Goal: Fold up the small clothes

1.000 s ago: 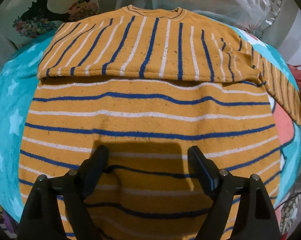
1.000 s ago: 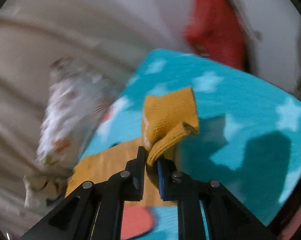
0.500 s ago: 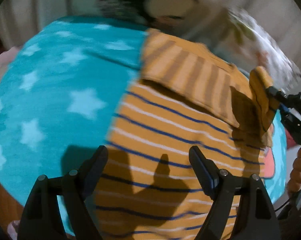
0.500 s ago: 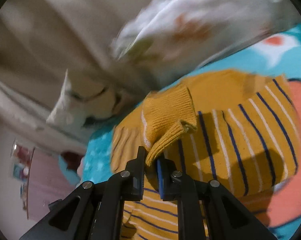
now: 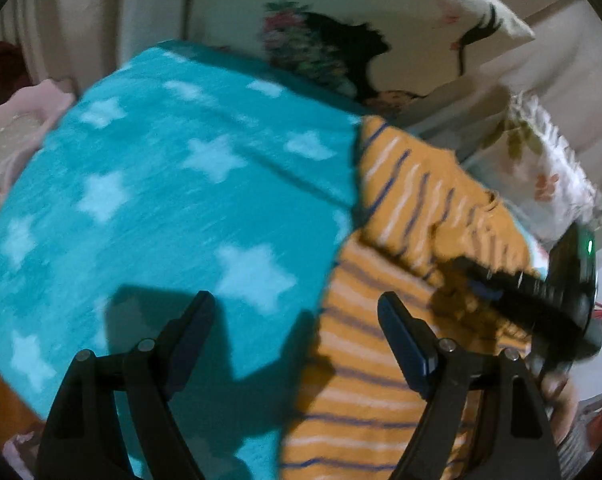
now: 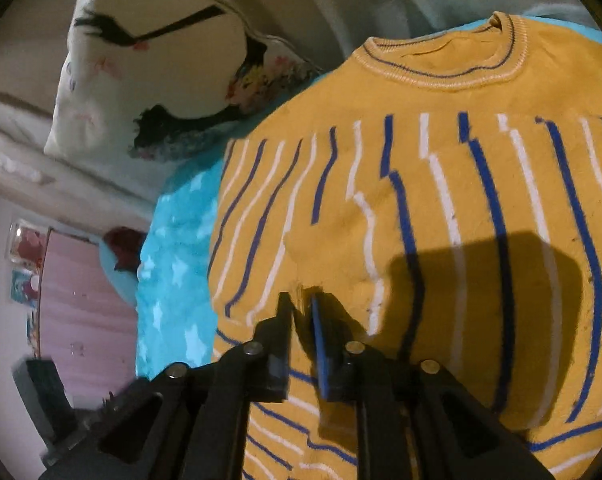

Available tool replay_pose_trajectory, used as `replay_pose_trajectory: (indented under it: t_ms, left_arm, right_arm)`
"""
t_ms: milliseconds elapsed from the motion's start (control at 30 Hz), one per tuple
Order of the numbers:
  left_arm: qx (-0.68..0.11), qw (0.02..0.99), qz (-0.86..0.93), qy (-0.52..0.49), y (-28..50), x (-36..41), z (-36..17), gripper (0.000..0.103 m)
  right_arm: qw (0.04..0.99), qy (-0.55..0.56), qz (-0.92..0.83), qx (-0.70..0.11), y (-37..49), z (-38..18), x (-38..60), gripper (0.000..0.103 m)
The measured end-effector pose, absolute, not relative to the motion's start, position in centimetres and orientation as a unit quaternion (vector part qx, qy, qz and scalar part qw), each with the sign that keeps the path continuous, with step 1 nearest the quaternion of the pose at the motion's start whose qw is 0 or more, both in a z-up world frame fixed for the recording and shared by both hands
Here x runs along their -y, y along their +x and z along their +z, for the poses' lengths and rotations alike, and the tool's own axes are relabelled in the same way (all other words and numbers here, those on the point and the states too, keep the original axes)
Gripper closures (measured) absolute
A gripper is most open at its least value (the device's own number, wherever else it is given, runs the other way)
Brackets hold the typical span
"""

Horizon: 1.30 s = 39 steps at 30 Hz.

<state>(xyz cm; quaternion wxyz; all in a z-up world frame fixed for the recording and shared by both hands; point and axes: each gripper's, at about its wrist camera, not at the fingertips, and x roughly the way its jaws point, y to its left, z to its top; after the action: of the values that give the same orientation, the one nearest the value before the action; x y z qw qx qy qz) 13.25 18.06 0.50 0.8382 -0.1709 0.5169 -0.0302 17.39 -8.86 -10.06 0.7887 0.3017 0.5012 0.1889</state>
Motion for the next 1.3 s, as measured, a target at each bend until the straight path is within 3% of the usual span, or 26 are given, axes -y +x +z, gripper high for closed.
replay_pose_trajectory:
  t_ms: [133, 433, 467, 500, 567, 900, 1300]
  left_arm:
    - [-0.521, 0.834, -0.076, -0.166, 16.8, -13.8, 0.6, 0.021]
    - [-0.575, 0.798, -0.139, -0.111, 24.1, -3.8, -3.7, 0.021]
    - [-0.576, 0.798, -0.142, -0.105, 24.1, -3.1, -3.9, 0.025]
    - [-0.573, 0.8, -0.15, -0.092, 23.9, -2.2, -3.8, 0.051]
    - [-0.578, 0.799, -0.15, -0.07, 23.3, -1.3, -3.8, 0.093]
    - [-0.504, 0.849, -0.109, -0.113, 23.3, -5.7, 2.2, 0.093]
    - [-0.54, 0.836, -0.025, -0.099, 26.6, -10.0, -3.9, 0.09]
  right_arm:
    - [0.798, 0.314, 0.172, -0.485, 15.5, -9.1, 11.1, 0.064]
    - [0.812, 0.325, 0.126, -0.468, 10.2, -7.5, 18.0, 0.06]
    - [0.814, 0.321, 0.124, -0.468, 9.7, -7.4, 18.6, 0.06]
    - [0.816, 0.317, 0.121, -0.468, 9.3, -7.4, 19.1, 0.059]
    - [0.818, 0.312, 0.116, -0.469, 8.7, -7.4, 19.9, 0.058]
    - [0.816, 0.328, 0.097, -0.466, 8.3, -7.8, 24.2, 0.057]
    - [0.826, 0.299, 0.091, -0.469, 11.0, -7.5, 24.2, 0.057]
